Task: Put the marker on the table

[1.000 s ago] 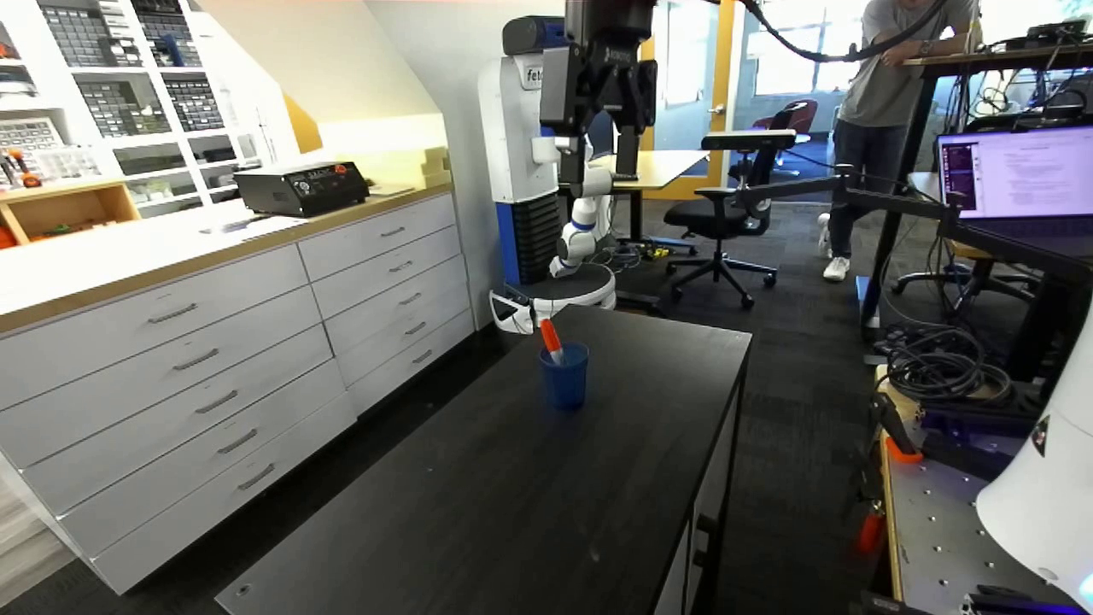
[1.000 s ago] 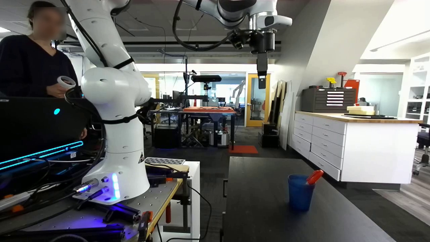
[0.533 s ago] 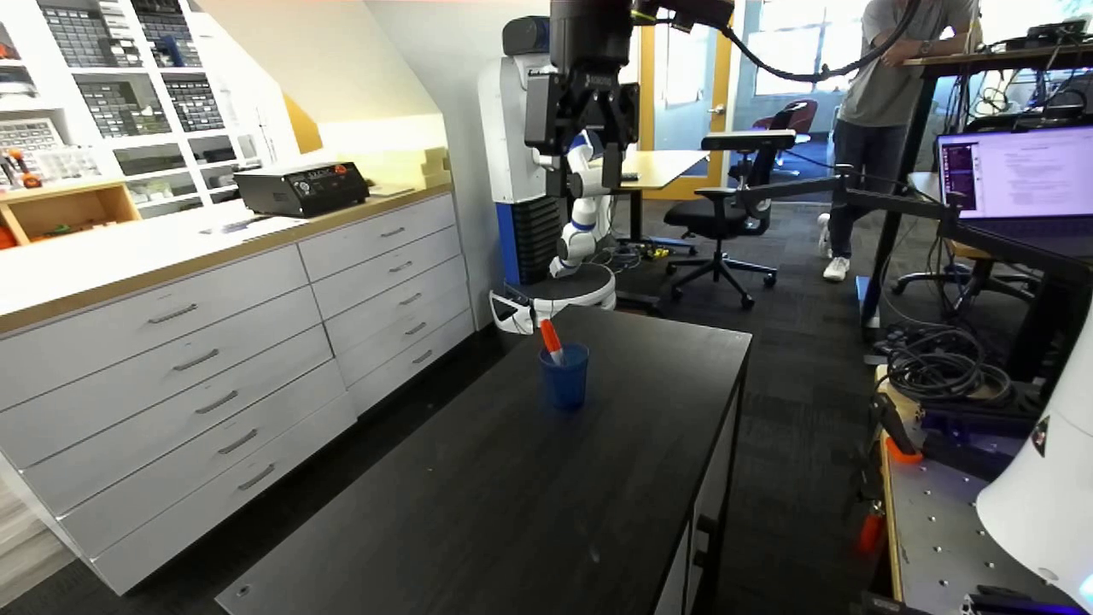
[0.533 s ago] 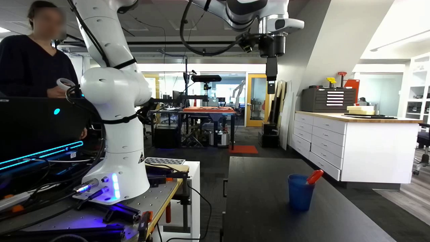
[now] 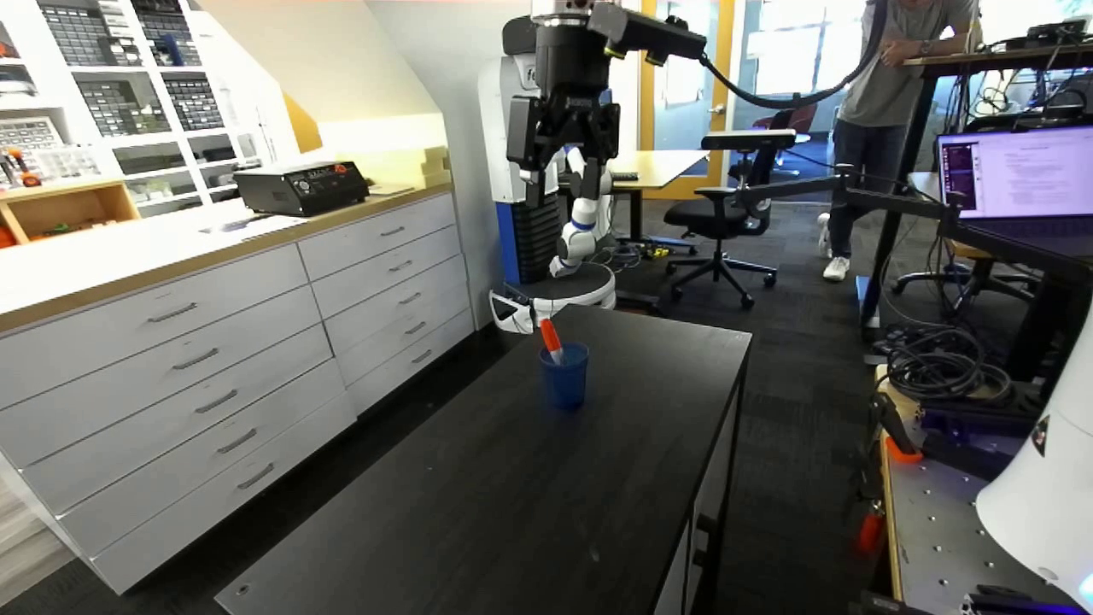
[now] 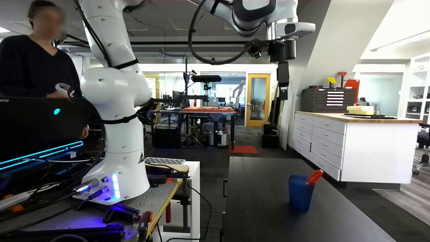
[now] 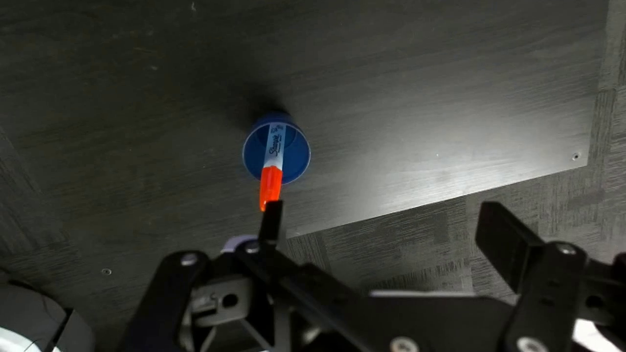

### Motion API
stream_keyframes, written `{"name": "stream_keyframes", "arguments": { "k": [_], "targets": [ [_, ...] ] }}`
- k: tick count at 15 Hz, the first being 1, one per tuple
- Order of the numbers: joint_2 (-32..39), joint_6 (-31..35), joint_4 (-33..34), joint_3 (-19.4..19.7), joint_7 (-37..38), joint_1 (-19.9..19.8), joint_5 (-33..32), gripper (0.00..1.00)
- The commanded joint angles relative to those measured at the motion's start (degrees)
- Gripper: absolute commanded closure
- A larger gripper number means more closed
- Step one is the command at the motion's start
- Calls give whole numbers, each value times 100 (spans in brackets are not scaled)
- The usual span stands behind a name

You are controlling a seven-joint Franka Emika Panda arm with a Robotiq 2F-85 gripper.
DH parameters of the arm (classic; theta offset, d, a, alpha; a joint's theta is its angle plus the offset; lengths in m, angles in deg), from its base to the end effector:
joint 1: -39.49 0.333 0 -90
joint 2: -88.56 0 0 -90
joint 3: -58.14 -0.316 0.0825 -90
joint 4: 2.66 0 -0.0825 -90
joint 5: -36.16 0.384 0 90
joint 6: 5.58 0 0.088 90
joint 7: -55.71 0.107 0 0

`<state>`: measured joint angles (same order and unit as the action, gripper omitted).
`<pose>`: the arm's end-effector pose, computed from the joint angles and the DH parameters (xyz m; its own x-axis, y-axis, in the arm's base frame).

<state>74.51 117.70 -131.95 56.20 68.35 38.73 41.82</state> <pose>0.4878 0.0148 0.4769 0.9610 -0.2508 0.1167 -0.2386 -0.9650 -0.1092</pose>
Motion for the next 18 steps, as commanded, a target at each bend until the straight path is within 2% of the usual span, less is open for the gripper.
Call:
{"name": "stream_keyframes", "arguments": {
  "k": [1, 12, 18],
  "targets": [
    [141, 261, 13, 34, 11, -41, -150, 0],
    [401, 767, -283, 50, -82, -11, -391, 0],
    [450, 604, -193, 41, -43, 15, -336, 0]
  ]
}}
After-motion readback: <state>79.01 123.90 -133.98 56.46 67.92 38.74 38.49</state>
